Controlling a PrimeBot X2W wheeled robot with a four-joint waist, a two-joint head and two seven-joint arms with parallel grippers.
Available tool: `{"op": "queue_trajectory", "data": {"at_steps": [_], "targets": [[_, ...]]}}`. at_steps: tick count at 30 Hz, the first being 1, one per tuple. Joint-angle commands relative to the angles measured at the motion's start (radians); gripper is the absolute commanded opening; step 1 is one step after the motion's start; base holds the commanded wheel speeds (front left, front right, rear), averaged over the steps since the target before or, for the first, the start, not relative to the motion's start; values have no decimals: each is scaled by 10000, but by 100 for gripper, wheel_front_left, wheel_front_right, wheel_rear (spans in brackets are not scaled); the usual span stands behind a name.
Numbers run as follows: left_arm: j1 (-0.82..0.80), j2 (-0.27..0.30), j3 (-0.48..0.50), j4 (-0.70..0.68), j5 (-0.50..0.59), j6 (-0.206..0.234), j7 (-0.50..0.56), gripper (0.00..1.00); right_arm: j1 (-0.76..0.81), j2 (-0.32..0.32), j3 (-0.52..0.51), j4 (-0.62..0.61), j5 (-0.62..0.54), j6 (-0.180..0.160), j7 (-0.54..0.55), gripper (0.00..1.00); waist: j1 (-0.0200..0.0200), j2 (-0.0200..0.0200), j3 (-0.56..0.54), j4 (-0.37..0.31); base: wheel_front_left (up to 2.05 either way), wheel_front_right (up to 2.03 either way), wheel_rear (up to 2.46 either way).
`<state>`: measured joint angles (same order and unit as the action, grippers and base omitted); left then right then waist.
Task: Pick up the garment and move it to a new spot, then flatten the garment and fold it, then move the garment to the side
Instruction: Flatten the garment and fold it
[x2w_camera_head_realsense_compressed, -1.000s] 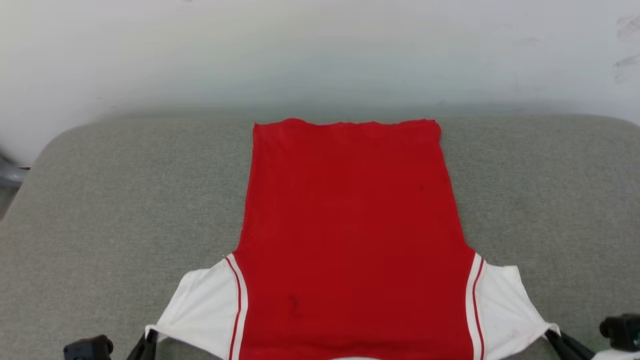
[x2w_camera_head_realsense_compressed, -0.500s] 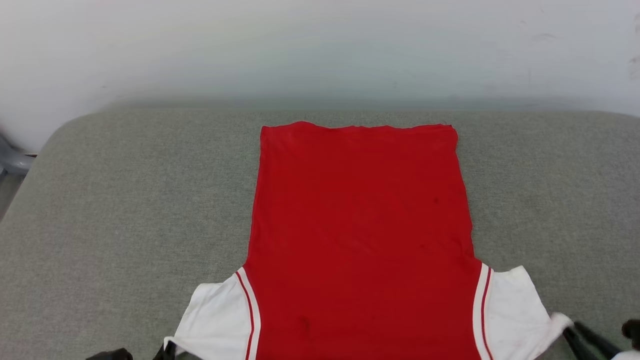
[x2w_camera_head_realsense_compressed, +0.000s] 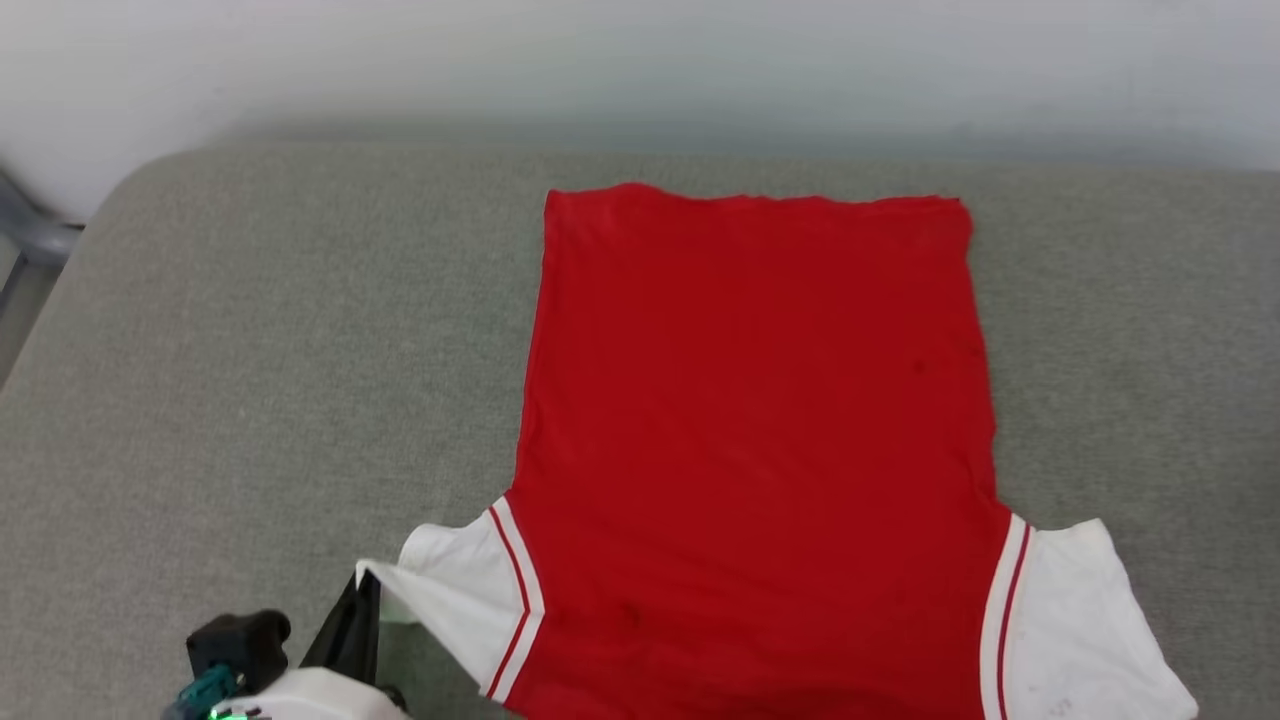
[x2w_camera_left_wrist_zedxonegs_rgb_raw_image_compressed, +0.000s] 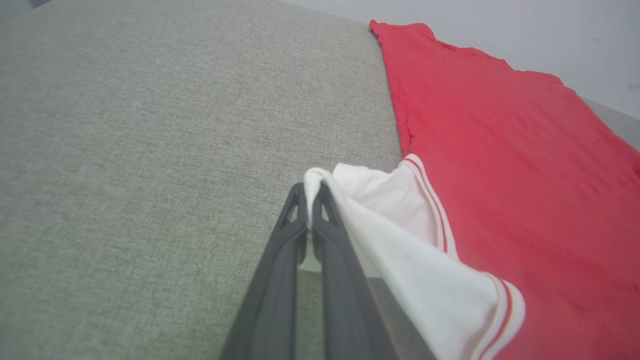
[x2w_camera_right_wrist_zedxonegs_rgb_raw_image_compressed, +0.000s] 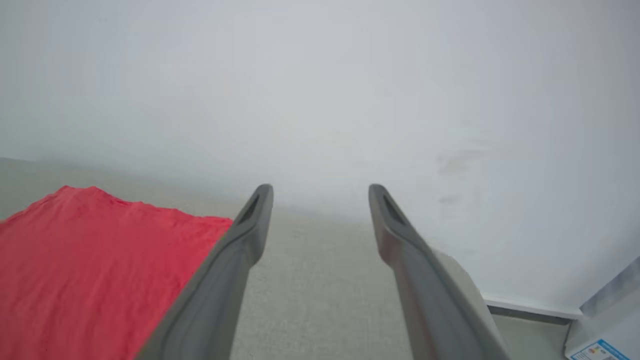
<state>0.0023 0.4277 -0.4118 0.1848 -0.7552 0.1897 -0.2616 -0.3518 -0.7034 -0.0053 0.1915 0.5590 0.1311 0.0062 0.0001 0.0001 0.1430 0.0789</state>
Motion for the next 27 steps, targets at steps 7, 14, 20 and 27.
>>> {"op": "queue_trajectory", "data": {"at_steps": [7,14,20,27], "targets": [[-865,-340,-74,-517,451,10,-48,0,-3108,44,117,-457,-469,-8,2271,100,-1,-1,1452,943,0,0,0],[-1284,-954,-93,-879,995,-139,-48,0,-5677,111,1372,957,-487,-8,5675,100,-1,-1,2504,1617,0,0,0],[-1612,-1433,-20,-1070,1441,-356,-48,0,-7035,61,2430,2127,23,-8,8880,100,-1,-1,3305,2060,0,0,0],[-1949,-1859,144,-1120,1878,-586,-47,0,-7838,206,2875,2951,-56,-9,10332,100,-1,-1,4155,2375,0,0,0]]}}
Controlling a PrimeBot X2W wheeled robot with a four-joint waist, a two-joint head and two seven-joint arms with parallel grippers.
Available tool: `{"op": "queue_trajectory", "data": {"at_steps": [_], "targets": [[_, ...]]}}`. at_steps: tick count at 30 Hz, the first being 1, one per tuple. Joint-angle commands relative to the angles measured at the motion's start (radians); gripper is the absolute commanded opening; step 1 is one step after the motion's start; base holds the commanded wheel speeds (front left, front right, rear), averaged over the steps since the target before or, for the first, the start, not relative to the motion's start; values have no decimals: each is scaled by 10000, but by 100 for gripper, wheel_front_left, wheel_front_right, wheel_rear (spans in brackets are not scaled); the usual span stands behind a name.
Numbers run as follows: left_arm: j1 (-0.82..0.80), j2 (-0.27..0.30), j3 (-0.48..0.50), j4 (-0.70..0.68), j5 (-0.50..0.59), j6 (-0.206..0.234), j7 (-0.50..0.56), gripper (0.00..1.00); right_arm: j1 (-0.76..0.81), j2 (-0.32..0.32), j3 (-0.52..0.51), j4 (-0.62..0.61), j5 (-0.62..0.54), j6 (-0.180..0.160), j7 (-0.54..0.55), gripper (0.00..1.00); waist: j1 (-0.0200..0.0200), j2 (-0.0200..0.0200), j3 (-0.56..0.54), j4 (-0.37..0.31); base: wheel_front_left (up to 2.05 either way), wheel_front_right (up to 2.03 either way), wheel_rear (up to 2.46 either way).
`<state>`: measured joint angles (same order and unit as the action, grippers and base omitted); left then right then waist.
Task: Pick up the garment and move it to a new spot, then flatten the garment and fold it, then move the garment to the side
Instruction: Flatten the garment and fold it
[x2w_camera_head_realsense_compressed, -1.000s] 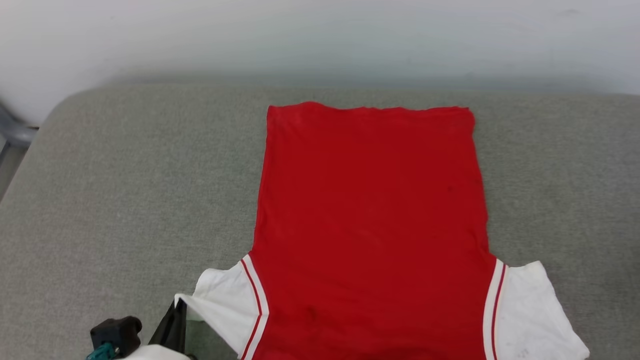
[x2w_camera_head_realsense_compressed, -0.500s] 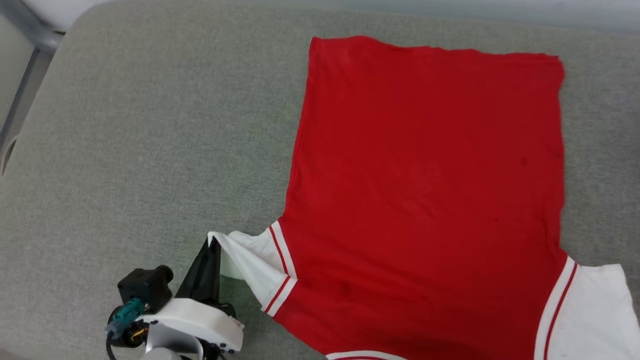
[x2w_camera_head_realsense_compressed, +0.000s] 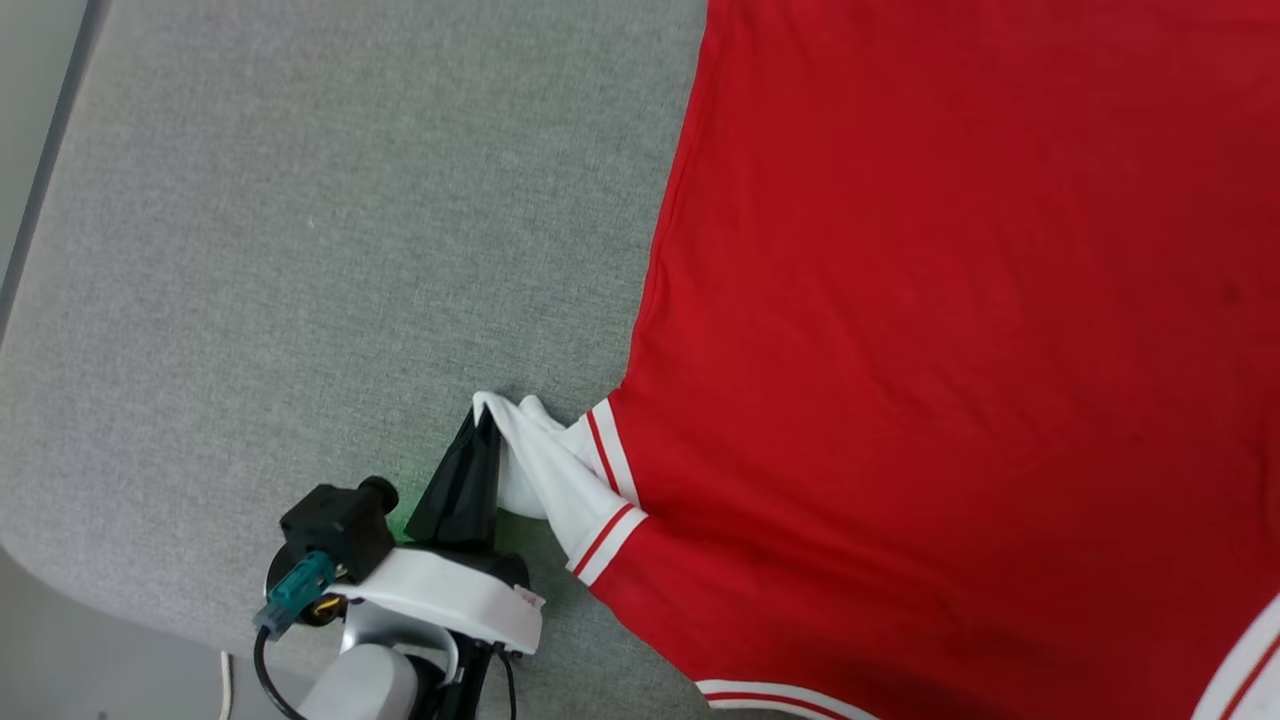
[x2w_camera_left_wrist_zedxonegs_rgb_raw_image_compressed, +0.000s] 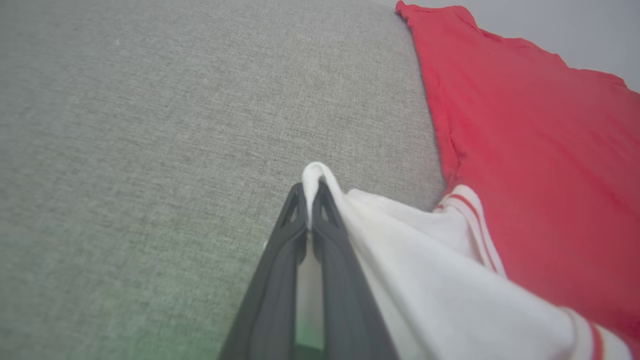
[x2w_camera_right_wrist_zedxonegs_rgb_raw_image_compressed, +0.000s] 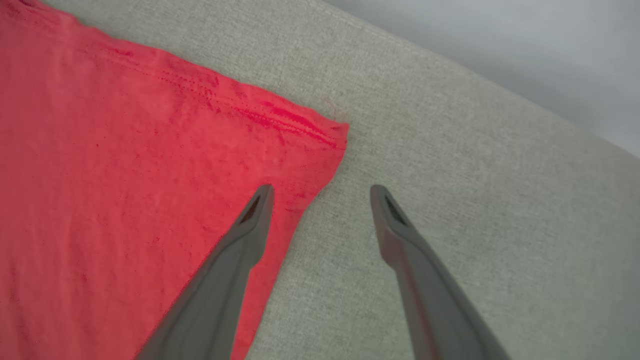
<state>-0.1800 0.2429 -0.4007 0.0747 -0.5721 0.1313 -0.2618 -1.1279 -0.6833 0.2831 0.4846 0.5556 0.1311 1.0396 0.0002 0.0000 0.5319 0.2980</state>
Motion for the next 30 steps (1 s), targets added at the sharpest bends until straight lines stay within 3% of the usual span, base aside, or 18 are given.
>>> {"op": "queue_trajectory", "data": {"at_steps": [1,12,13,14,15,23,30], "targets": [[-182,-84,52,-13,101,-72,-45,0,-101,27,19,127,-43,-8,47,100,-2,0,371,235,0,0,0],[-363,-689,366,409,546,-496,-3,0,1206,222,428,1221,25,-6,141,100,-2,0,894,477,0,0,0],[-366,-727,392,448,587,-540,-3,0,1292,156,498,1230,5,-6,129,74,-2,0,890,474,0,0,0],[-368,-749,429,493,612,-568,-2,0,1335,103,524,1229,12,-6,75,20,-2,0,885,463,0,0,0],[-376,-778,453,532,659,-598,-2,0,1318,37,534,1211,4,-6,-30,0,-2,0,878,456,0,0,0],[-232,-863,765,783,869,-773,-5,0,718,-103,746,981,19,-9,-1137,0,-2,0,336,228,0,0,0],[294,-735,1020,946,935,-714,-12,0,885,-462,1663,588,507,-9,-2067,0,-2,0,-843,-223,0,0,0]]}}
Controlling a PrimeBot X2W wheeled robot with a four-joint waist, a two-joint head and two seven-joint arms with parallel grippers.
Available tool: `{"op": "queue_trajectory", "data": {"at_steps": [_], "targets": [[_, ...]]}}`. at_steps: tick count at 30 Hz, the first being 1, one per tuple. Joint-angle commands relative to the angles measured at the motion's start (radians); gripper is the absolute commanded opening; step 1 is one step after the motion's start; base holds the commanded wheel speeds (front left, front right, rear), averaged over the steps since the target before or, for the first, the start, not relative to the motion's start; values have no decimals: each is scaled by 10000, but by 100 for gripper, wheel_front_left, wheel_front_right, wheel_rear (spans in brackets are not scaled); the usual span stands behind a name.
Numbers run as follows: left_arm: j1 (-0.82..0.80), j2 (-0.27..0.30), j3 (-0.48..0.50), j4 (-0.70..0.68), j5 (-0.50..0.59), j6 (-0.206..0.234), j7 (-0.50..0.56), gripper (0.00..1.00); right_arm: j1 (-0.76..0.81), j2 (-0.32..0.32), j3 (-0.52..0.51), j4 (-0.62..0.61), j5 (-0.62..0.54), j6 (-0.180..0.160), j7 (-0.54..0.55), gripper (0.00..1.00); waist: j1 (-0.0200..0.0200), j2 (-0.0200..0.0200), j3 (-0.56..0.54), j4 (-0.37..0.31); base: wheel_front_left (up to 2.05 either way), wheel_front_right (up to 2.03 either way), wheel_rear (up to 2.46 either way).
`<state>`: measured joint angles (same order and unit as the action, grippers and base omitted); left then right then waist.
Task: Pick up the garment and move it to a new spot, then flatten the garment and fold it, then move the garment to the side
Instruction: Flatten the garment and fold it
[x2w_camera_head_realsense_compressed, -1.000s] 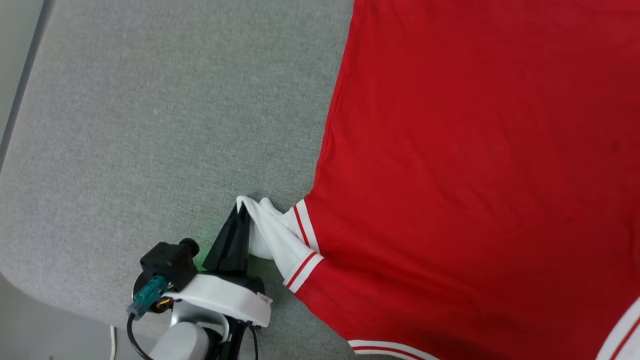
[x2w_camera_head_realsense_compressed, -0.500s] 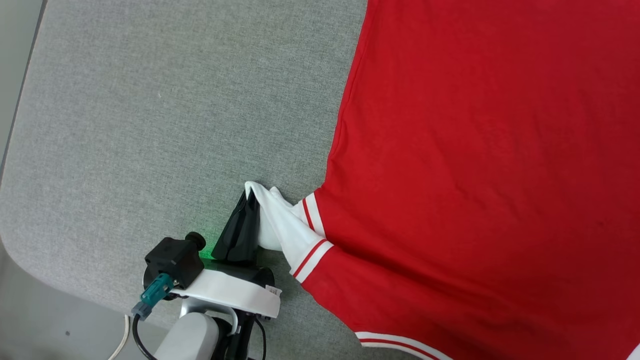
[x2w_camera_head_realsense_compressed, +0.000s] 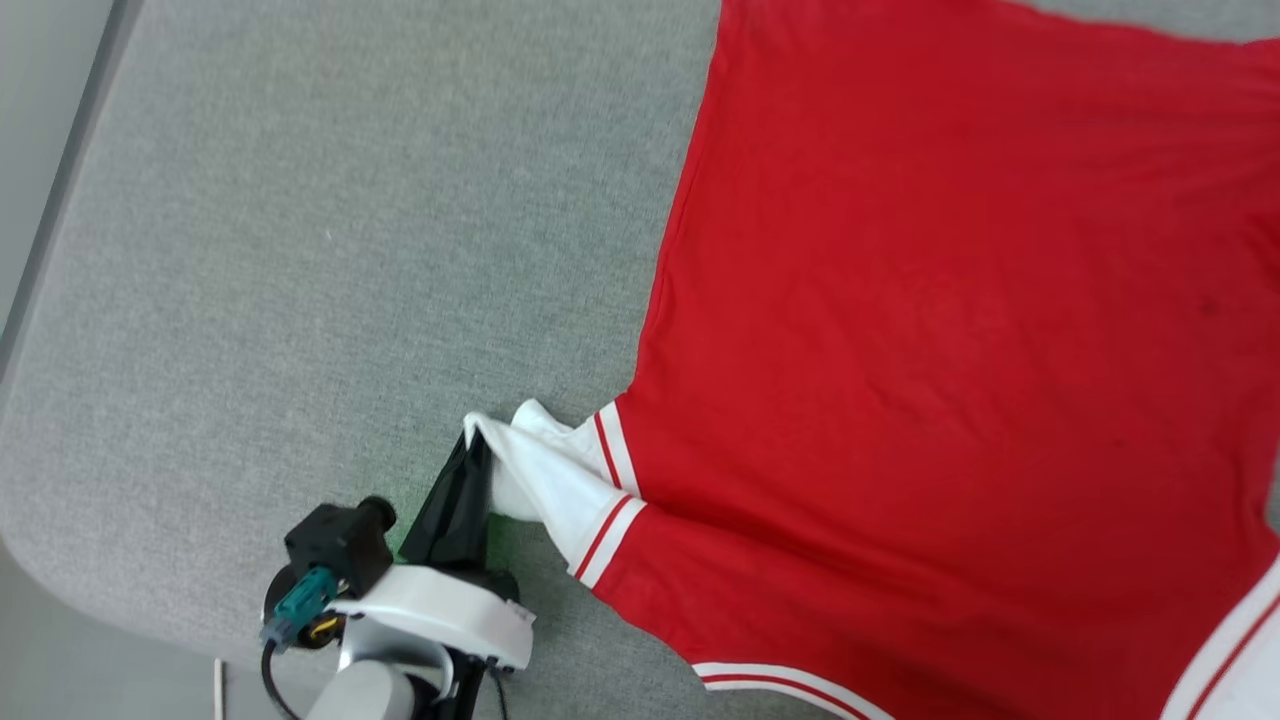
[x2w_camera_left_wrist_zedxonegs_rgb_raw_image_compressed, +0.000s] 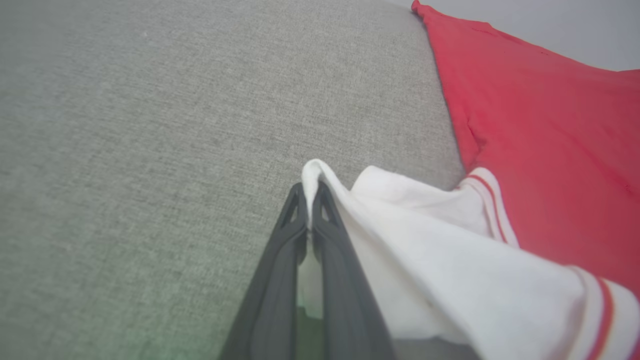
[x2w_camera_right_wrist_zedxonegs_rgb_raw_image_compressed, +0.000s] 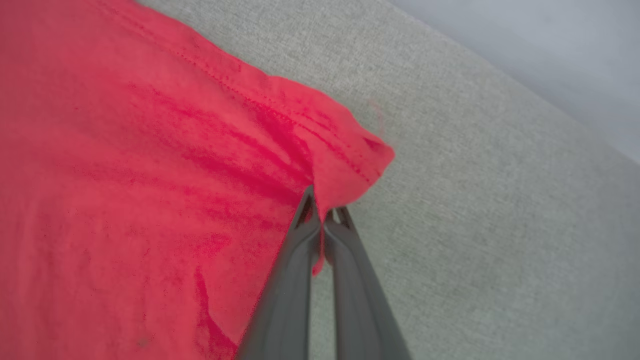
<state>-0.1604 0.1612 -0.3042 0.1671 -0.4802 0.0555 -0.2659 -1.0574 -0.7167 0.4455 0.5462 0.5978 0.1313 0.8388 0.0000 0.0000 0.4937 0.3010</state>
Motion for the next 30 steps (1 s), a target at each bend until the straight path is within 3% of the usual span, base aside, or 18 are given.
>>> {"op": "queue_trajectory", "data": {"at_steps": [1,11,18,24,30], "targets": [[179,105,98,25,14,58,26,0,296,-263,255,-110,161,-11,-156,0,0,0,-662,-328,0,0,0],[1265,463,384,-36,-171,339,123,0,2066,-1845,1708,-1595,1568,-11,-722,0,0,0,-2384,-1016,0,0,0],[2099,715,528,-140,-324,542,263,0,4500,-3022,1744,-2560,2689,-13,-1285,0,0,0,-3386,-1442,0,0,0],[2616,802,588,-232,-418,691,336,0,7228,-3349,1295,-2729,3458,-13,-1895,0,0,0,-3949,-1688,0,0,0],[2781,926,575,-334,-420,748,396,0,9799,-2894,816,-2715,3912,-13,-2404,0,0,0,-4096,-1820,0,0,0]]}}
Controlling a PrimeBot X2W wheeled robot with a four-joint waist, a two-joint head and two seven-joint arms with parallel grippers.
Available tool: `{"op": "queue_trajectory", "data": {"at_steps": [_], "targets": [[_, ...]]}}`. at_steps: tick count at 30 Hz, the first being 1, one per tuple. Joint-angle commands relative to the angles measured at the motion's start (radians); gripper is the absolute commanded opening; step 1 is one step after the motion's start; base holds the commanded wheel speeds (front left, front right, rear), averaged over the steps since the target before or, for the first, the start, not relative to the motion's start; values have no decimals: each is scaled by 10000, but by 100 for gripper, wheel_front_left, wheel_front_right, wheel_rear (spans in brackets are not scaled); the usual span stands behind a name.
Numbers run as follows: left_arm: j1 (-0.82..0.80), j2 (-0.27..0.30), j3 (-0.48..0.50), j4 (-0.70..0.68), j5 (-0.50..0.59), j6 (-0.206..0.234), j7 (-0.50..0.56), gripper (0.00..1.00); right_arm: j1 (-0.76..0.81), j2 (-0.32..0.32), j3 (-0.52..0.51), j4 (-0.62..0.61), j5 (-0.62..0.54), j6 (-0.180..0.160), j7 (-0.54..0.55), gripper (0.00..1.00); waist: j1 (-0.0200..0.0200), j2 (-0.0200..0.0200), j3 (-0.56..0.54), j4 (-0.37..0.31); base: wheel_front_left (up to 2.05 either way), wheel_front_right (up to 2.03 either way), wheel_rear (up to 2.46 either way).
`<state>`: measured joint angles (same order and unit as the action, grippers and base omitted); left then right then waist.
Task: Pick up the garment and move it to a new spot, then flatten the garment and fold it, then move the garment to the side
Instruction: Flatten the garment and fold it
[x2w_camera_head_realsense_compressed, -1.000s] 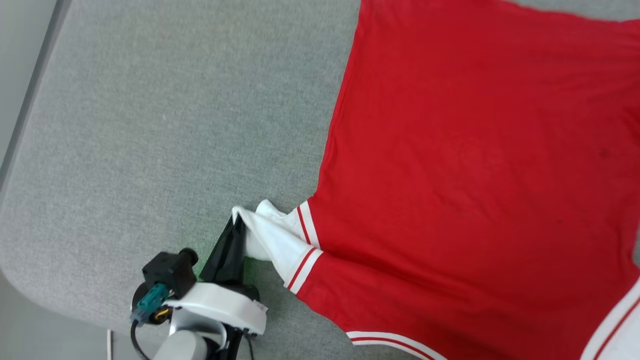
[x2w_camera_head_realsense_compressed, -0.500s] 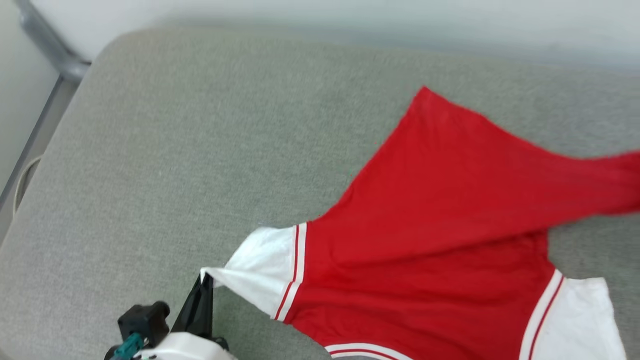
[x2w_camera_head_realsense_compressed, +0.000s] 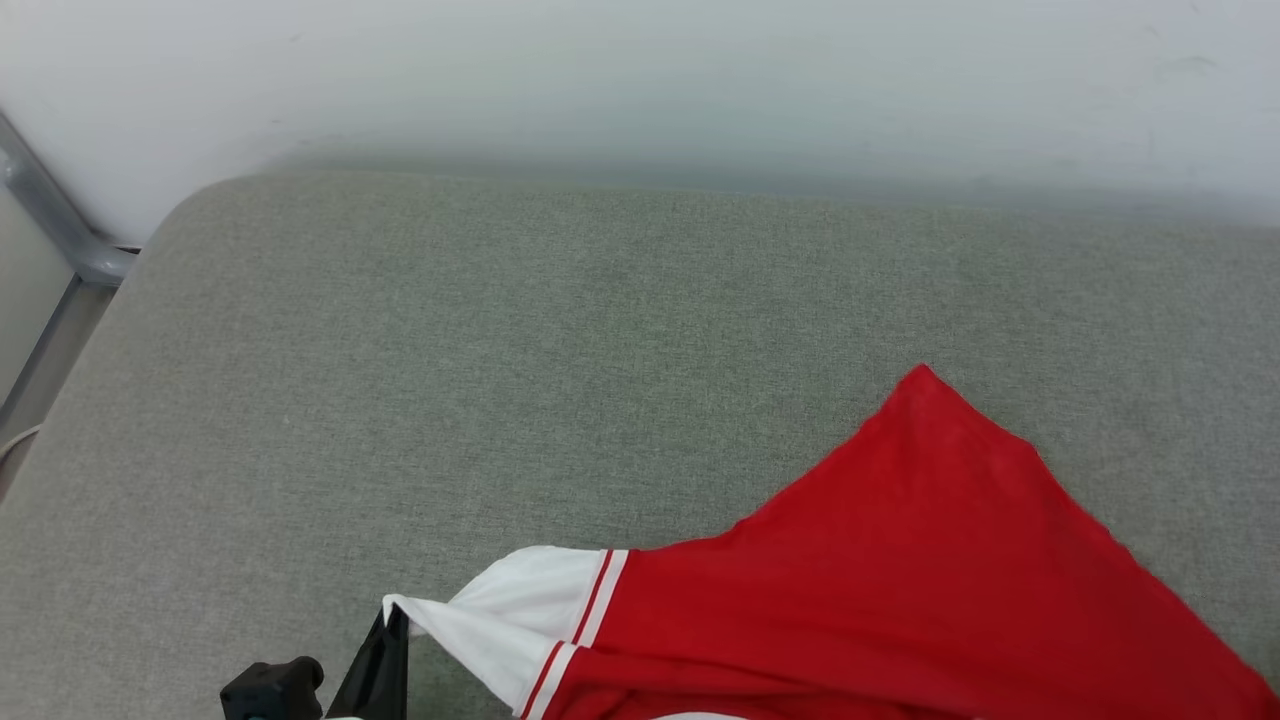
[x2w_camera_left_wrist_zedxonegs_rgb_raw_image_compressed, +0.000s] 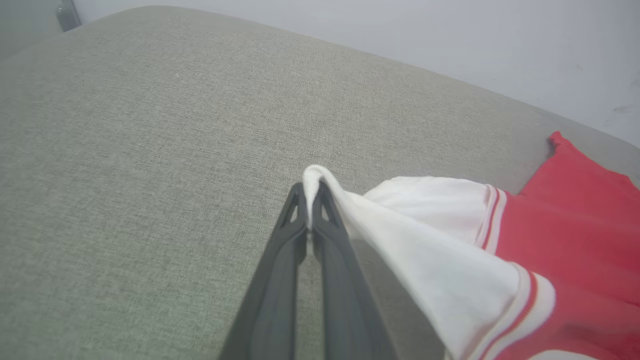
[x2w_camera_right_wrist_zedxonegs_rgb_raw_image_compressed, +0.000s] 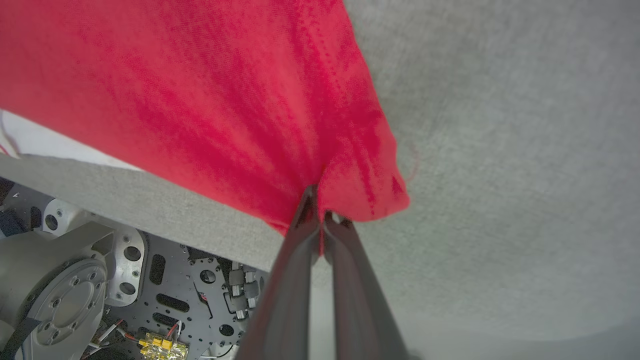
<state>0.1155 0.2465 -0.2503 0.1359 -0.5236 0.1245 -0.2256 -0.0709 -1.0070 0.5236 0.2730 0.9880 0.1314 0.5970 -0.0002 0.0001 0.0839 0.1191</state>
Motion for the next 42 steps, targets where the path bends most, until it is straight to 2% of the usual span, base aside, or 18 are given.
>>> {"op": "queue_trajectory", "data": {"at_steps": [1,7,8,9,18,24,27,32,37,42], "targets": [[35,80,36,-35,1,65,-10,0,255,135,-75,44,34,-15,-67,0,2,-1,3,-21,0,0,0],[4,145,44,-40,-35,77,8,0,1385,913,-642,45,-262,-13,-391,0,2,-1,76,-114,0,0,0],[-13,154,49,-39,-37,74,5,0,1367,1025,-872,35,-353,-15,-530,41,2,-1,80,-128,0,0,0],[-28,162,48,-37,-38,78,3,0,1310,1090,-1085,21,-443,-15,-625,100,2,-1,80,-143,0,0,0],[-209,215,-74,-153,54,94,32,0,190,1195,-3119,-1194,-1258,-12,-1408,100,2,-1,179,-34,0,0,0],[-591,166,-278,-254,198,9,62,0,-1230,1285,-3539,-2299,-1817,-12,-941,100,2,-1,569,276,0,0,0],[-834,108,-417,-263,253,-24,54,0,-2107,1298,-3049,-2765,-2105,-12,-289,100,2,-1,831,455,0,0,0],[-1284,-8,-642,-263,369,-111,14,0,-3575,1369,-1531,-2929,-2395,-12,1364,100,2,-1,1215,772,0,0,0],[-1647,-166,-851,-231,461,-198,-22,0,-4873,1691,-132,-2214,-2545,-12,2781,100,2,-1,1525,1060,0,0,0],[-1924,-283,-991,-170,543,-275,-92,0,-5857,2136,777,-1038,-2790,-12,3059,100,2,-1,1863,1308,0,0,0]]}}
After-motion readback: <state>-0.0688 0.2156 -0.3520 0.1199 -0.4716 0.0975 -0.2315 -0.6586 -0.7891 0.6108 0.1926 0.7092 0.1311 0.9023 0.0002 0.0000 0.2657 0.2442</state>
